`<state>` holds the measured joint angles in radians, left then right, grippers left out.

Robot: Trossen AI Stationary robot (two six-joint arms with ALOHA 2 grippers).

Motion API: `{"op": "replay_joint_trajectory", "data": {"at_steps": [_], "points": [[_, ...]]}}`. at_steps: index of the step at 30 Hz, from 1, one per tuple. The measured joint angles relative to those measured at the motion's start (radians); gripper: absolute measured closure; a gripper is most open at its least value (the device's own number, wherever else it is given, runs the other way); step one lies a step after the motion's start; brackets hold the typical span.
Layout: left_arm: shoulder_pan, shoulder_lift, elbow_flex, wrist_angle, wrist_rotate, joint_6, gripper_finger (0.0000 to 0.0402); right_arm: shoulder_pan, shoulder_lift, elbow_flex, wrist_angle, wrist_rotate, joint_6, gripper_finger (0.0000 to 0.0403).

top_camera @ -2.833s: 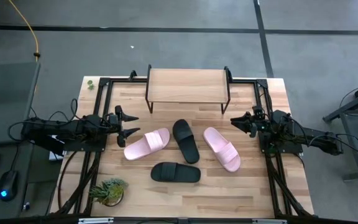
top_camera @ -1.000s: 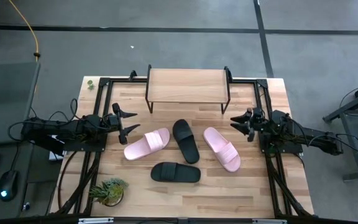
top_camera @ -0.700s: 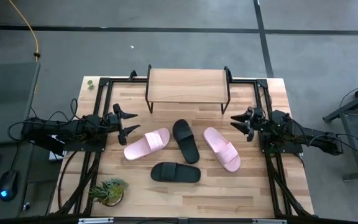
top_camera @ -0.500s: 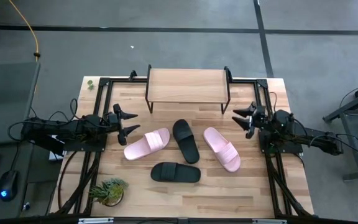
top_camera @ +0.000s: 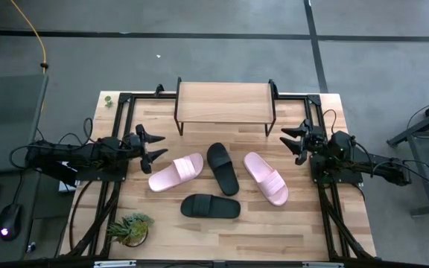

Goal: Pick and place slides into the shelf
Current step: Put the bottom black slide on the shelf

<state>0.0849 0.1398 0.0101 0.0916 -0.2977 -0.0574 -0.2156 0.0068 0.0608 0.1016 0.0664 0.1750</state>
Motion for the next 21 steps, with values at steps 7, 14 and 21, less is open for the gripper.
{"op": "replay_joint_trajectory", "data": {"at_steps": [7,14,21], "points": [[0.000,0.000,0.000,0.078,0.002,-0.001,0.0176,0.000,0.000,0.000,0.070,-0.001,-0.020,0.0222],[0.000,0.001,0.023,0.062,0.004,-0.027,0.0176,0.000,0.000,0.000,0.075,-0.008,0.027,0.0222],[0.000,0.002,0.114,-0.049,0.045,-0.087,0.0176,0.000,0.000,0.000,0.106,-0.003,0.052,0.0222]]}}
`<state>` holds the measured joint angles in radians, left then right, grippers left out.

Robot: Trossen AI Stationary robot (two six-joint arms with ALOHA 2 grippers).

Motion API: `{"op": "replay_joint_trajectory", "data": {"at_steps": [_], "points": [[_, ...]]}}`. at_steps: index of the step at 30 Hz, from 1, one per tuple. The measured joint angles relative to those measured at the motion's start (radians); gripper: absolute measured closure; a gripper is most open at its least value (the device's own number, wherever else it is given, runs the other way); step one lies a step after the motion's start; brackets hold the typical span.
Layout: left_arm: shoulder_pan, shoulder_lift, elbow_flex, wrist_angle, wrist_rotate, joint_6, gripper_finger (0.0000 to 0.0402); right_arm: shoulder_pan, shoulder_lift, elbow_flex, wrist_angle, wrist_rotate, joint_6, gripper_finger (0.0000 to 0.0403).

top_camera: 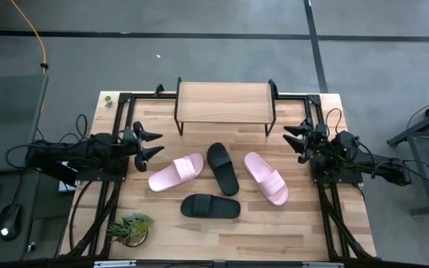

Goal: Pick and place slides into the shelf
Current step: Put the bottom black slide on the shelf

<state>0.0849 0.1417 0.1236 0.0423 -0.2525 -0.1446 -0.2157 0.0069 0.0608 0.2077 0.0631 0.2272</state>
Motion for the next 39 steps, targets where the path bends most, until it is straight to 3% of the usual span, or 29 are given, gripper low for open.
{"op": "replay_joint_trajectory", "data": {"at_steps": [14,27,33,39], "points": [[0.000,0.023,0.115,-0.064,0.026,-0.098,0.0177,0.000,0.001,0.109,-0.109,-0.071,-0.008,0.0222],[0.000,0.225,0.246,-0.069,0.070,-0.123,0.0177,0.000,0.009,0.139,-0.118,-0.071,-0.026,0.0222],[0.000,0.315,0.301,-0.070,0.072,-0.123,0.0177,0.005,0.093,0.225,-0.238,-0.078,-0.027,0.0222],[0.000,0.364,0.333,-0.070,0.128,-0.125,0.0176,0.076,0.235,0.299,-0.246,-0.052,-0.084,0.0222]]}}
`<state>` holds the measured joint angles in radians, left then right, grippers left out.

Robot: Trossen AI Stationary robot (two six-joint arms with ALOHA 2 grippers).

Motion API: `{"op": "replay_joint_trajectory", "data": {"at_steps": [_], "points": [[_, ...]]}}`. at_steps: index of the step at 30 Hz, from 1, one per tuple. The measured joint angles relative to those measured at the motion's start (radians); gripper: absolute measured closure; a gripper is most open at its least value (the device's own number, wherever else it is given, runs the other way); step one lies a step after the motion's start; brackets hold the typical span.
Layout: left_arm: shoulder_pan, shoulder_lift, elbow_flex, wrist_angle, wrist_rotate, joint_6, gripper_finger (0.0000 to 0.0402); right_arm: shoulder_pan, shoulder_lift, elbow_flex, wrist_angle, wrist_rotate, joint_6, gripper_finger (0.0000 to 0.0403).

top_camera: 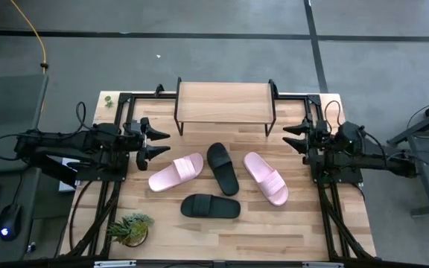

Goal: Pick and place slides into the shelf
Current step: Put the bottom black slide on the shelf

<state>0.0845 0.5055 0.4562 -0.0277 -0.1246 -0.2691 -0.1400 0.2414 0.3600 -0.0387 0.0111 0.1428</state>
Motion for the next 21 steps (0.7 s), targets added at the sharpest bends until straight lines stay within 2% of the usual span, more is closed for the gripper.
{"op": "replay_joint_trajectory", "data": {"at_steps": [11,21], "points": [[0.000,0.003,0.009,-0.007,0.004,-0.028,0.0176,0.237,0.307,0.154,-0.002,0.240,-0.104,0.0222],[0.000,0.003,0.009,-0.031,0.003,-0.028,0.0176,0.488,0.615,0.338,-0.035,0.573,-0.252,0.0222]]}}
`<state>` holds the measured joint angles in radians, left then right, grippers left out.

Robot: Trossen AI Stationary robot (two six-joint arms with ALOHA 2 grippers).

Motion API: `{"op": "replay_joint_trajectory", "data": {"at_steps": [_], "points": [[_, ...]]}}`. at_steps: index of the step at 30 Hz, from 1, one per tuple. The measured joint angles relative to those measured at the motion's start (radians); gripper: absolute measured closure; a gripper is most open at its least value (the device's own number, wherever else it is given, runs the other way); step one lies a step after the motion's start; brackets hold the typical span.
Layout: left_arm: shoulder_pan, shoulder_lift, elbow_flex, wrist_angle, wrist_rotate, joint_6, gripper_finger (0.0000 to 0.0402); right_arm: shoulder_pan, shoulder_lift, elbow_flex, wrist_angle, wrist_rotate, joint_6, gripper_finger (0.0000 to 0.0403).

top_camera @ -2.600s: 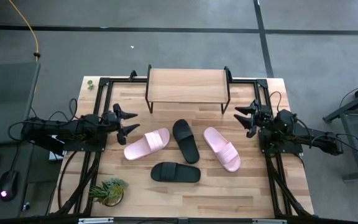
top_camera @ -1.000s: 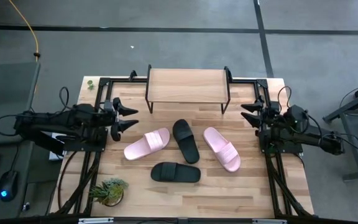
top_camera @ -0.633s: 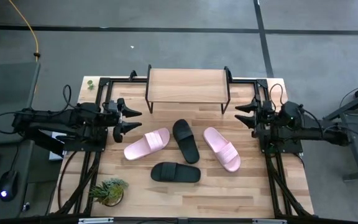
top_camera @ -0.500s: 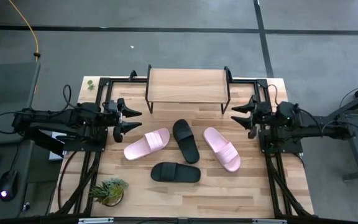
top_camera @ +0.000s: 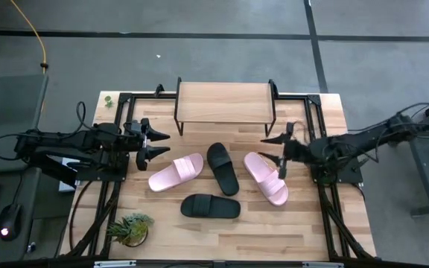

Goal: Pick and place slides into the shelf
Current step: Put the bottom black slide on the shelf

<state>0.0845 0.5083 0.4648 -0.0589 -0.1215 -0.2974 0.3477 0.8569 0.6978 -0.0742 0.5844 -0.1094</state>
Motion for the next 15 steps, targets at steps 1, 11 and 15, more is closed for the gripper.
{"op": "replay_joint_trajectory", "data": {"at_steps": [1,11,15], "points": [[0.000,0.000,0.000,0.000,0.000,0.000,0.0176,0.021,0.031,0.021,-0.013,0.041,-0.011,0.0222],[0.000,0.000,0.000,0.003,-0.002,0.000,0.0176,0.153,0.309,0.198,-0.172,0.284,-0.075,0.0222],[0.000,-0.003,0.000,0.005,-0.002,0.001,0.0176,0.166,0.386,0.244,-0.191,0.279,-0.090,0.0222]]}}
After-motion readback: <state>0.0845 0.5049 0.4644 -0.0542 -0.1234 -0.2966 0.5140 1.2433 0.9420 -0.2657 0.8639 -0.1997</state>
